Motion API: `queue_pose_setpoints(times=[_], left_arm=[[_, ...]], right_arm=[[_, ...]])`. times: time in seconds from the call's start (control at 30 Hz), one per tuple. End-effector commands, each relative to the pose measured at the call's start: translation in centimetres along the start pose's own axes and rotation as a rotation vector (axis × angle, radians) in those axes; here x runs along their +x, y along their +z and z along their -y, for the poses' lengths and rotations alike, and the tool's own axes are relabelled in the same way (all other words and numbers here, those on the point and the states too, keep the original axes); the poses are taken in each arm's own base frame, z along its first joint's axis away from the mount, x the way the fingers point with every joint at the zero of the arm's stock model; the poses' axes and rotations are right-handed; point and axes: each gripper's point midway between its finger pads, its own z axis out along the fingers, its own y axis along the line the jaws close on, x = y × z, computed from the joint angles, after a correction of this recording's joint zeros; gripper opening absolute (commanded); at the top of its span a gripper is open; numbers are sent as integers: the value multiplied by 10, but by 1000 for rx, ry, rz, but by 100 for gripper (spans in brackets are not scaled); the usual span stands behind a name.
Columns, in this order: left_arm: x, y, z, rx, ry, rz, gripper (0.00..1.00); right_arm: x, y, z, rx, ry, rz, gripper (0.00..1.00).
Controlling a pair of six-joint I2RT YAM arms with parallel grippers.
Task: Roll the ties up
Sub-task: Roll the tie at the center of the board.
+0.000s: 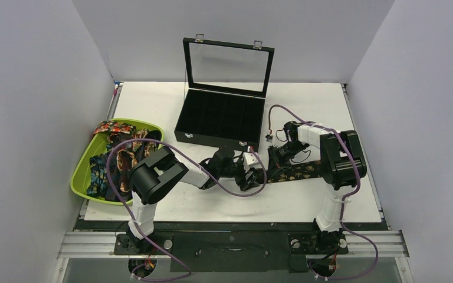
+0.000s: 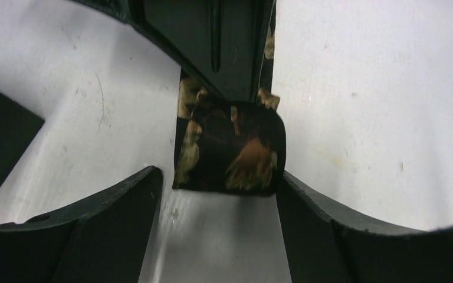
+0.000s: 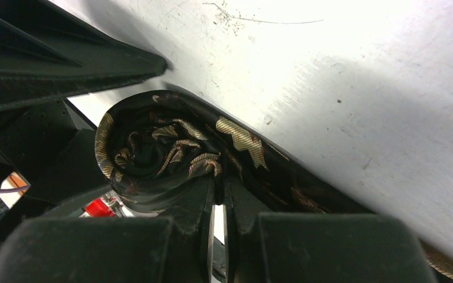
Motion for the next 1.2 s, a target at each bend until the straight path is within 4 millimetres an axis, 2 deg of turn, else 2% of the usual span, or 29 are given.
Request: queue_pose_setpoints(times=[0.0,0.17,0.3,0.57,0.83,0.9,1.03,1.07,1.1,1.13,1.17], left_arm=[[-13,21,4,36,6,58,66],[-23,32,6,59,48,92,51],[-26,39,8,66,46,99,45],[-9,44,15,70,23,63,46],[-6,47,18,72,33,54,51],[-3,48,17,74,60,40,44],[6,46,16,73,69,-7,22],[8,45,16,73,67,-15,17],[14,42,16,72,60,-38,13],[16,40,15,64,58,-48,12],[24,37,16,62,52,-72,10]], right_arm=[[-9,11,55,257,-61,1,0],[-14,15,53,249,-70,-2,0],[-15,19,50,228,-68,-3,0],[-14,26,46,209,-65,9,0],[-15,30,43,192,-72,11,0],[-15,30,41,188,-76,11,0],[-16,31,36,166,-82,14,1],[-17,30,34,157,-85,20,5],[-21,25,31,152,-92,33,14],[-23,22,27,134,-95,43,22],[-28,14,23,125,-99,66,26]])
